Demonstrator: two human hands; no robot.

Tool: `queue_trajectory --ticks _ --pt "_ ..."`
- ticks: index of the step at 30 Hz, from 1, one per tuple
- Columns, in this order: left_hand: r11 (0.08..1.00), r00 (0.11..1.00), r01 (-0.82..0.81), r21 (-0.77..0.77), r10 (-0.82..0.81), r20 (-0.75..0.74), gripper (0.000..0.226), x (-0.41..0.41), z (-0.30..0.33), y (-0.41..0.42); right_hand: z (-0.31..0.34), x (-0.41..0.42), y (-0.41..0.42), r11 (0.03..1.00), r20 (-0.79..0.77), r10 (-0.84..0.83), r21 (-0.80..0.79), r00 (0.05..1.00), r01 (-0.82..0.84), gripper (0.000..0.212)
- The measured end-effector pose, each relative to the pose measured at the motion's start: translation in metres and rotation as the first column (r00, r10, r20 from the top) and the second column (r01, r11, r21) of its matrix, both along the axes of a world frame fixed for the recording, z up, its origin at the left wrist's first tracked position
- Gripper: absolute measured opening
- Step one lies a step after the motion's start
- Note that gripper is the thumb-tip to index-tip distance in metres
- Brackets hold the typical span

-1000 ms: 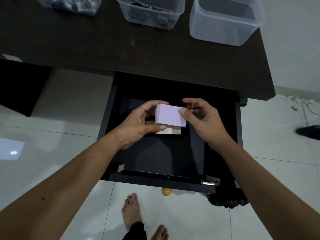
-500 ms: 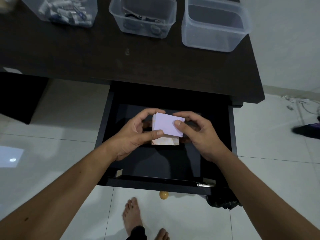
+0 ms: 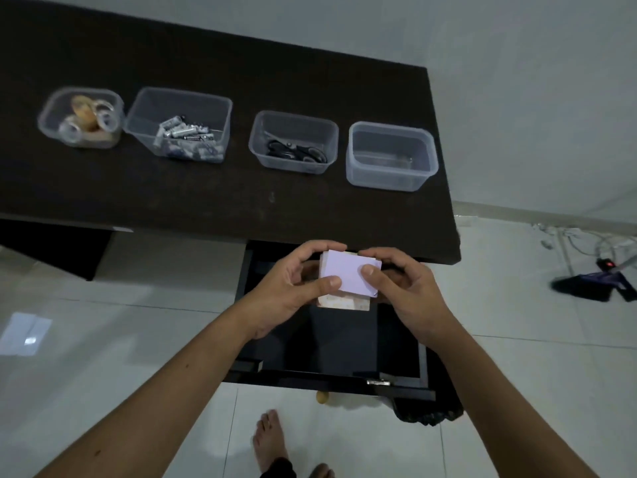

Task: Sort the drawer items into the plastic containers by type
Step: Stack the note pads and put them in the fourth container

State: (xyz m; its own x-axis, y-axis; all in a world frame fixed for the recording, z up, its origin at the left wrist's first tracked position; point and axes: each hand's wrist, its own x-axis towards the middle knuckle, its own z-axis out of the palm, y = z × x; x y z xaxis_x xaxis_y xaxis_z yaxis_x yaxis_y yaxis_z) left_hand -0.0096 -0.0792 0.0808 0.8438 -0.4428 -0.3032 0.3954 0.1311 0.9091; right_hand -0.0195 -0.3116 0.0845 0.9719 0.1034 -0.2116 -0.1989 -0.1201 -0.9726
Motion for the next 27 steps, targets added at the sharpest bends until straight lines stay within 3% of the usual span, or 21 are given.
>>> queue_trajectory --ticks 7,12,18,27 --pt "0.999 0.998 -0.047 -0.001 0.047 -0.036 0.073 0.05 0.052 -0.029 0.066 0.042 -0.023 0.997 0.046 -0.045 -0.053 0.998 0.048 0.027" --pt "0.997 0.999 -0.043 0.069 0.041 0.025 0.043 0.104 0.065 -0.053 0.08 0.092 -0.043 0.987 0.085 -0.088 -0.128 0.992 0.099 0.038" --pt "0.981 0.991 -0.107 0.163 0.091 0.1 0.045 0.158 0.068 -0.084 0.071 0.159 -0.062 0.971 0.077 -0.174 -0.155 0.982 0.184 0.054" --pt "0.926 0.992 -0.107 0.363 0.075 0.102 0.043 0.237 0.049 -0.119 0.047 0.238 -0.08 0.97 0.024 -0.203 -0.131 0.979 0.204 0.034"
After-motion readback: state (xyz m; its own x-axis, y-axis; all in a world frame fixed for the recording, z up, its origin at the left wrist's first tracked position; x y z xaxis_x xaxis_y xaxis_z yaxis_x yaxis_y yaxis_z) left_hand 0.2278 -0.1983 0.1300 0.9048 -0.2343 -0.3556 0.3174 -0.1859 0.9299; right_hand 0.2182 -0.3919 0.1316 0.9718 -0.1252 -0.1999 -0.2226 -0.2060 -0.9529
